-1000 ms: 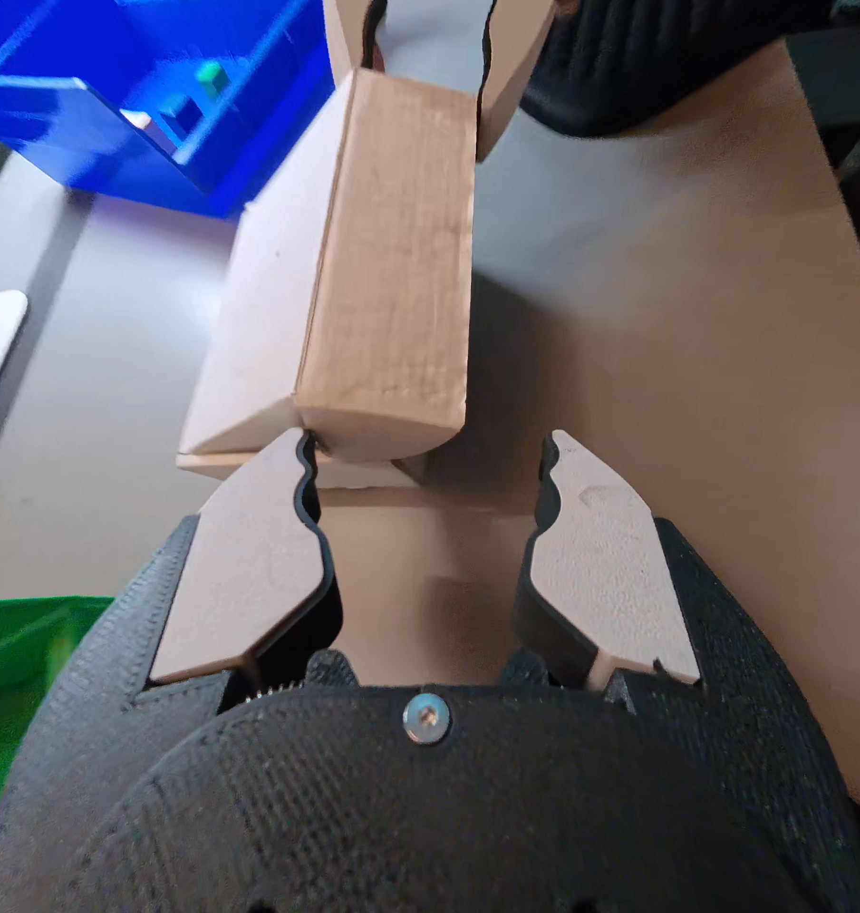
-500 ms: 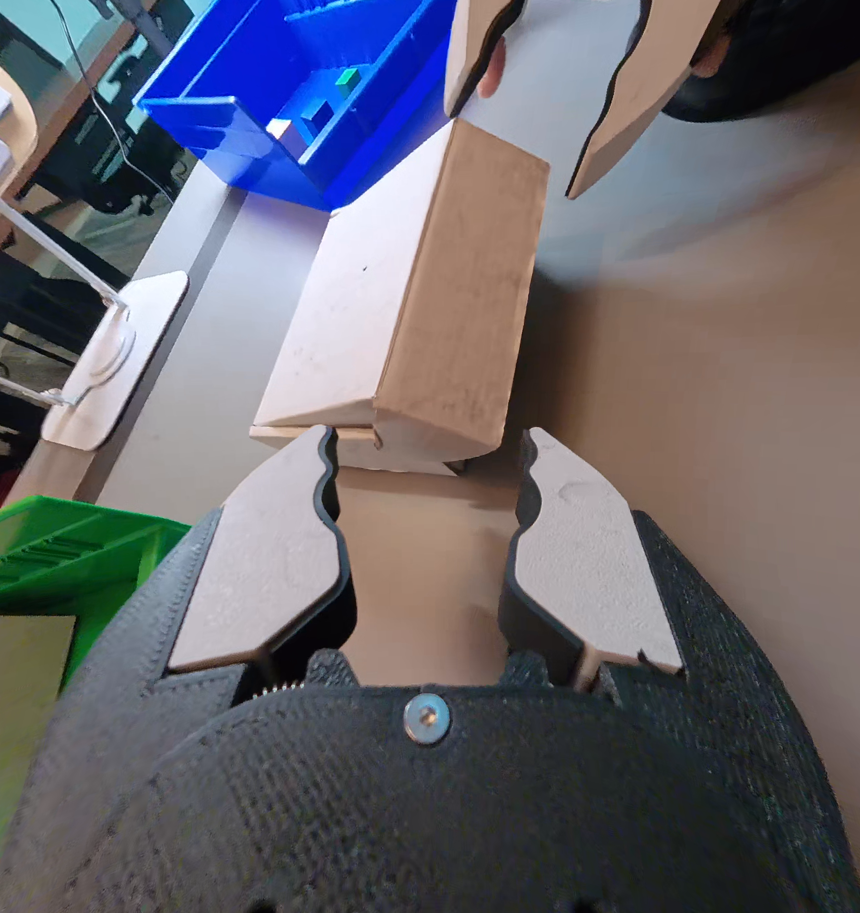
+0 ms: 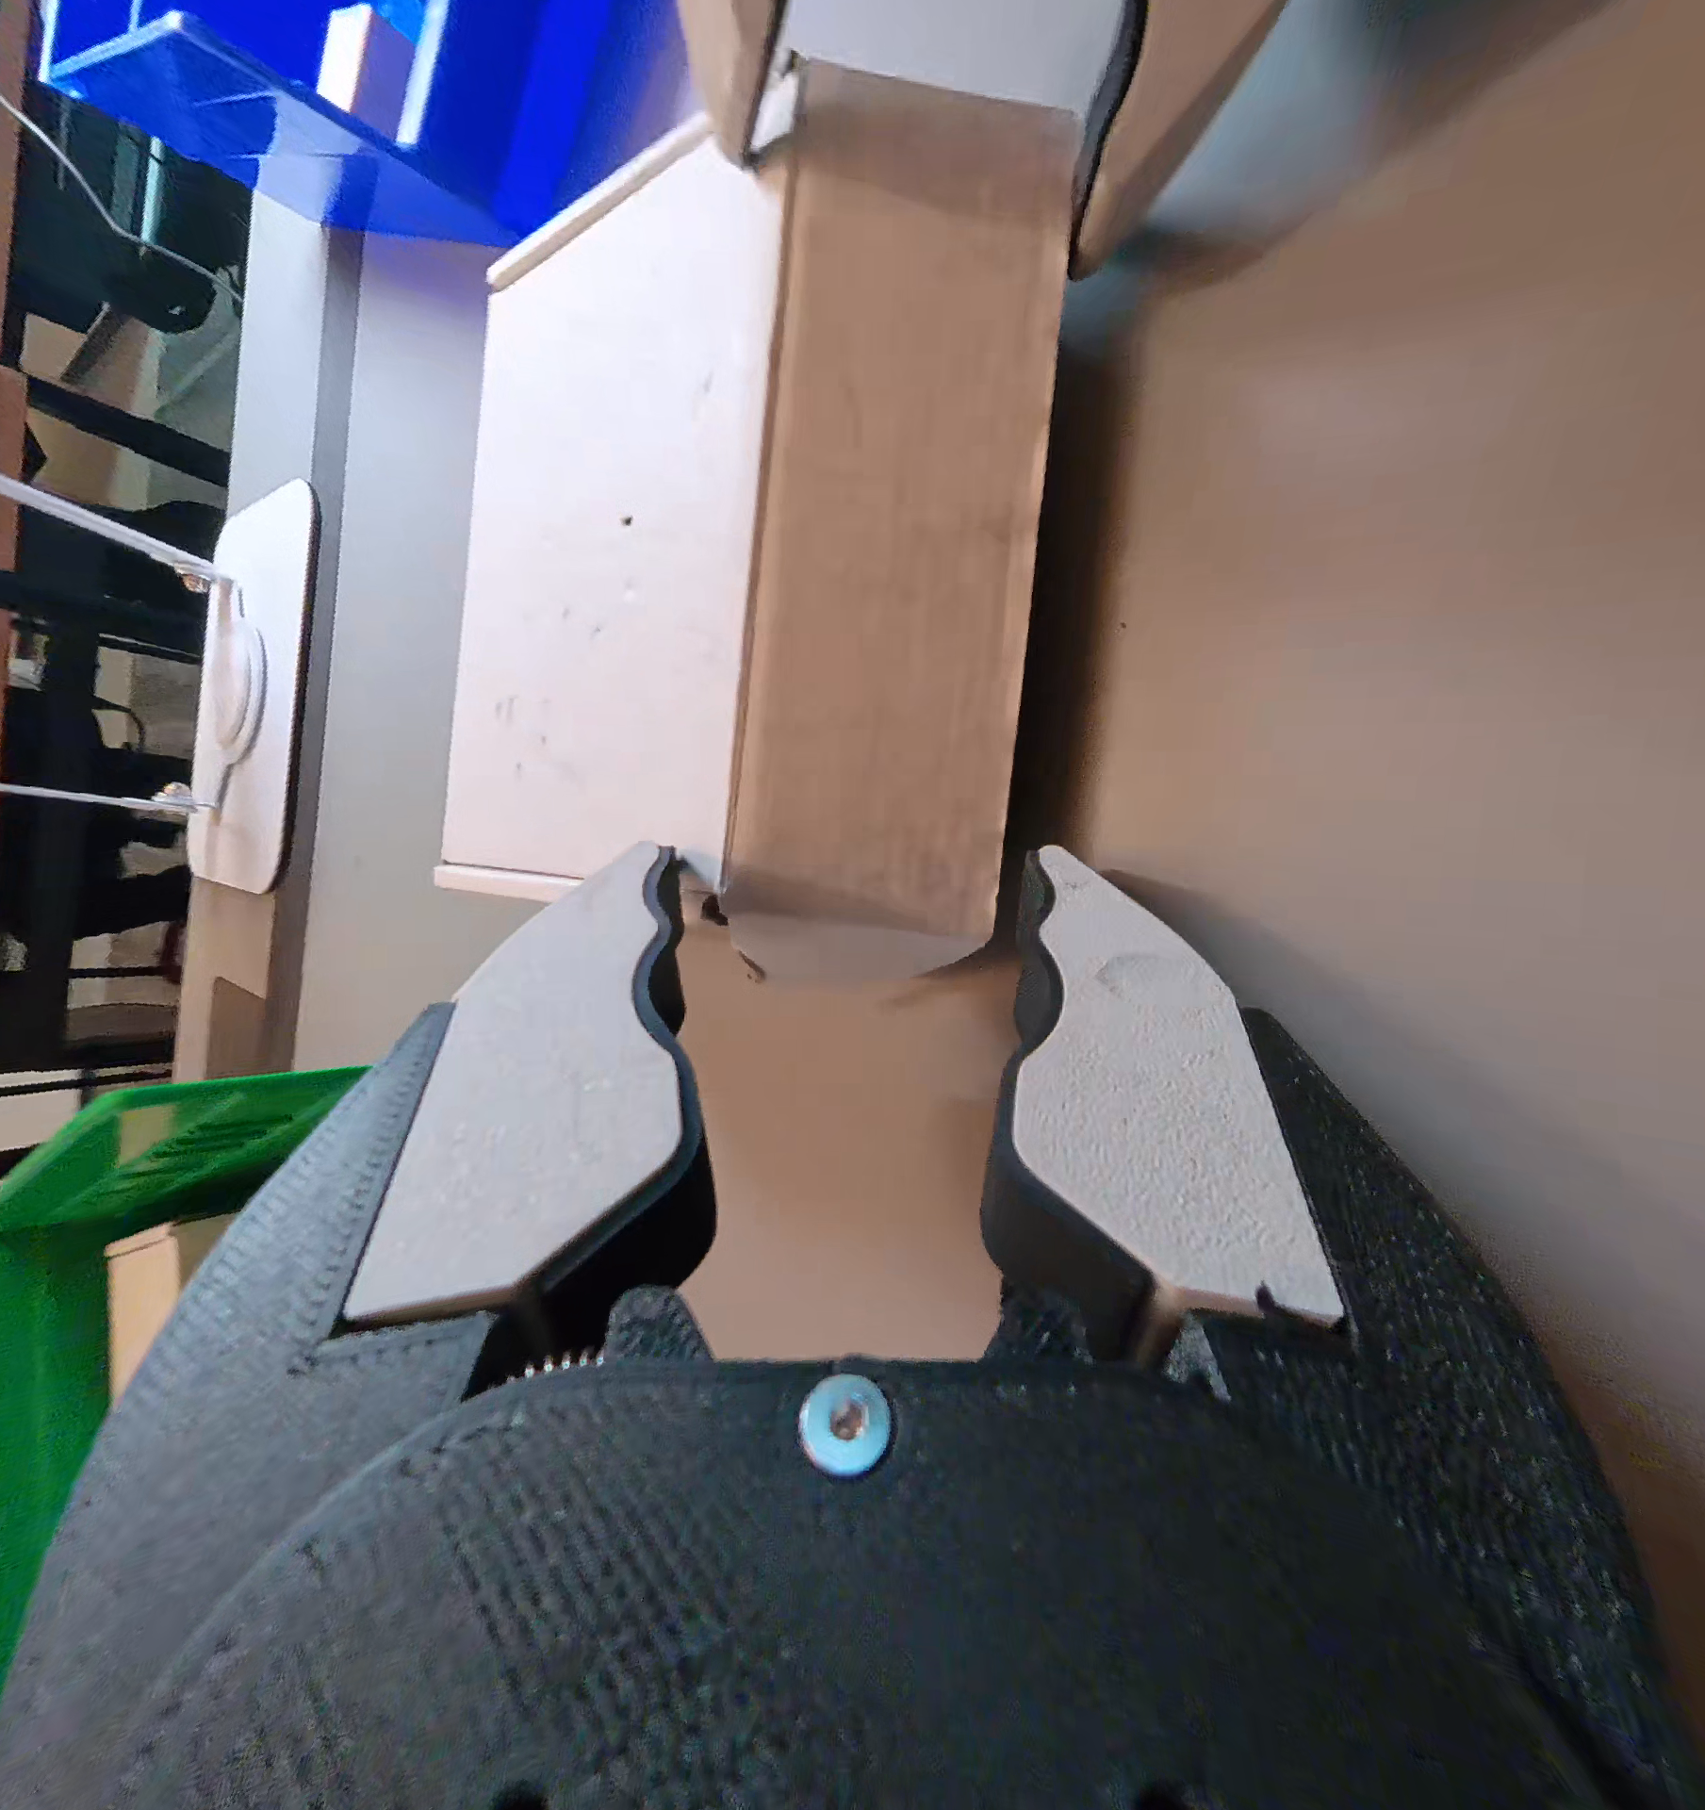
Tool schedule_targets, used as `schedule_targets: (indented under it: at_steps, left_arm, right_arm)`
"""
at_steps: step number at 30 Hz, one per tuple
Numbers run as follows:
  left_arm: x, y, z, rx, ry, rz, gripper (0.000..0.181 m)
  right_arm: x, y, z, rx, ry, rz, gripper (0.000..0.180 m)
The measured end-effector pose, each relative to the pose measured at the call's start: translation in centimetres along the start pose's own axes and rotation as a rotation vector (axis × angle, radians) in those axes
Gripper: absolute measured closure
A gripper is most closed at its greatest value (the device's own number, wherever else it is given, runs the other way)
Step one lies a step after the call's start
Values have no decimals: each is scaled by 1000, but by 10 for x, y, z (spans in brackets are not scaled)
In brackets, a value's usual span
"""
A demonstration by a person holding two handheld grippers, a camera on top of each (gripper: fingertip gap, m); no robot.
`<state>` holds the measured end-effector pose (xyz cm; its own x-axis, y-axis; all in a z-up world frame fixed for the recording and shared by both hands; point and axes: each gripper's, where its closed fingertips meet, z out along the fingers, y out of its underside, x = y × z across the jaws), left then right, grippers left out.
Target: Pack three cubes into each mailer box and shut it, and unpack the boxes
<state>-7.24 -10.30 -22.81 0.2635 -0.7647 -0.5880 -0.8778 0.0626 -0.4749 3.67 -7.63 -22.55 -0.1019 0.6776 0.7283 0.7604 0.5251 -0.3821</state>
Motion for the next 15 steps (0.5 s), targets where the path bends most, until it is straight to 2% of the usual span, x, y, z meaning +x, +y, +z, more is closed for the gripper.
schedule_targets:
  at_steps: [5, 8, 12, 15]
  left_arm:
    - [-17, 0, -13, 105, -51, -249, 111]
    - [-5, 4, -14, 139, 36, -441, 110]
    - [4, 15, -5, 79, 25, -452, 115]
    - [6, 20, 2, 2, 11, -437, 127]
  right_arm:
    - [7, 7, -12, 26, 39, 201, 116]
    - [4, 16, -15, -26, 81, 266, 117]
    - [-8, 20, -8, -89, 89, 279, 122]
    - [-9, 21, -3, -104, 99, 319, 129]
